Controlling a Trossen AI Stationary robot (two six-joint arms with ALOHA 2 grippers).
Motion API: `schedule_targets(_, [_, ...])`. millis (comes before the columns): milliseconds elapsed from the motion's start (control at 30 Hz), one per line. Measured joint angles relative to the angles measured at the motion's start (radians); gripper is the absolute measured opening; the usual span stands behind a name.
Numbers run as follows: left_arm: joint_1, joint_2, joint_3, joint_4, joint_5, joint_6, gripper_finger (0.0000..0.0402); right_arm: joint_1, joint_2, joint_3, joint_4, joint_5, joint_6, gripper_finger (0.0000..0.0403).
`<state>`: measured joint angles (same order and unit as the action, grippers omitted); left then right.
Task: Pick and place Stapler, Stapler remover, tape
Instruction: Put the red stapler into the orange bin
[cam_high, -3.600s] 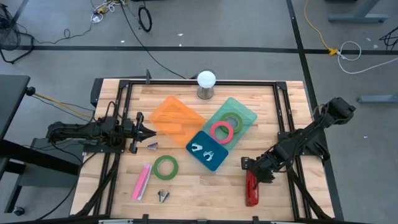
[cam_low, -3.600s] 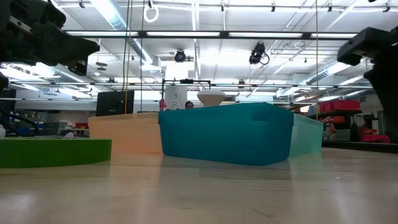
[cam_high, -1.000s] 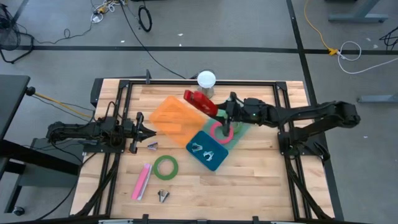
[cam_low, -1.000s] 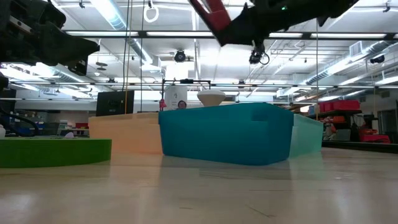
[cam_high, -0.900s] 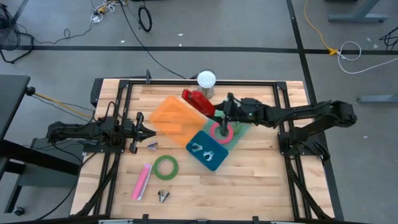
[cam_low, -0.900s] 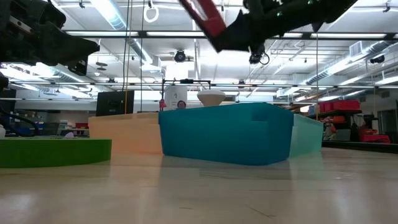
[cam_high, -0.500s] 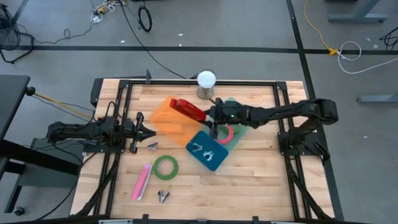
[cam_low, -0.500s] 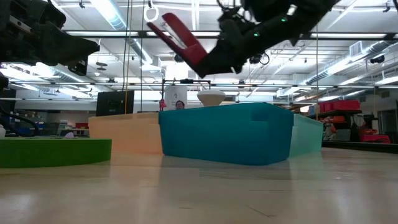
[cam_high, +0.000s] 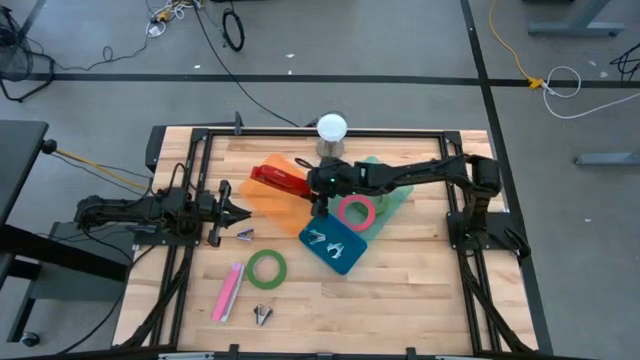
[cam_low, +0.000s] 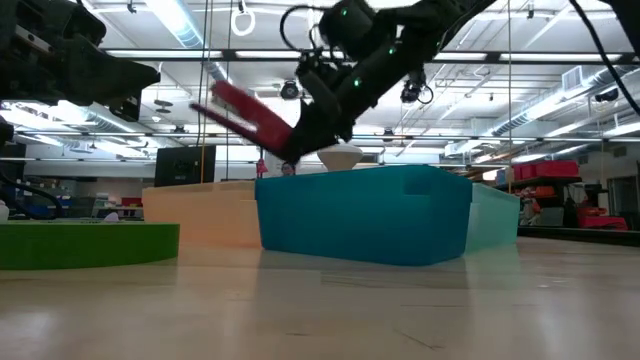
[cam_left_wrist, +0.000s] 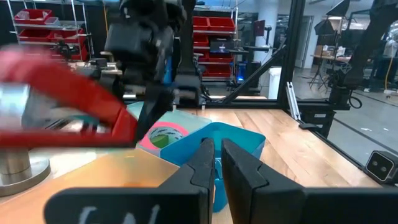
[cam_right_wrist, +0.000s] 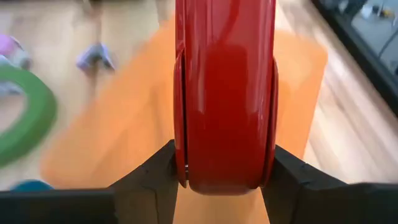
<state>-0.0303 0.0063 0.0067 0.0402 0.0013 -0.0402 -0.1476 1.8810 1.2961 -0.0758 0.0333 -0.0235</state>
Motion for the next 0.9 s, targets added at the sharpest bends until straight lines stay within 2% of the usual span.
schedule_targets(300, [0.0,0.0,0.0,0.0,0.0,0.0,0.0032,-0.026,0.073,0.0,-0.108,-0.001,0.034,0.0171])
schedule_targets(900, [0.0,0.0,0.0,0.0,0.0,0.0,0.0032,-0.045,0.094,0.0,-0.067,-0.017,0.068,0.0167])
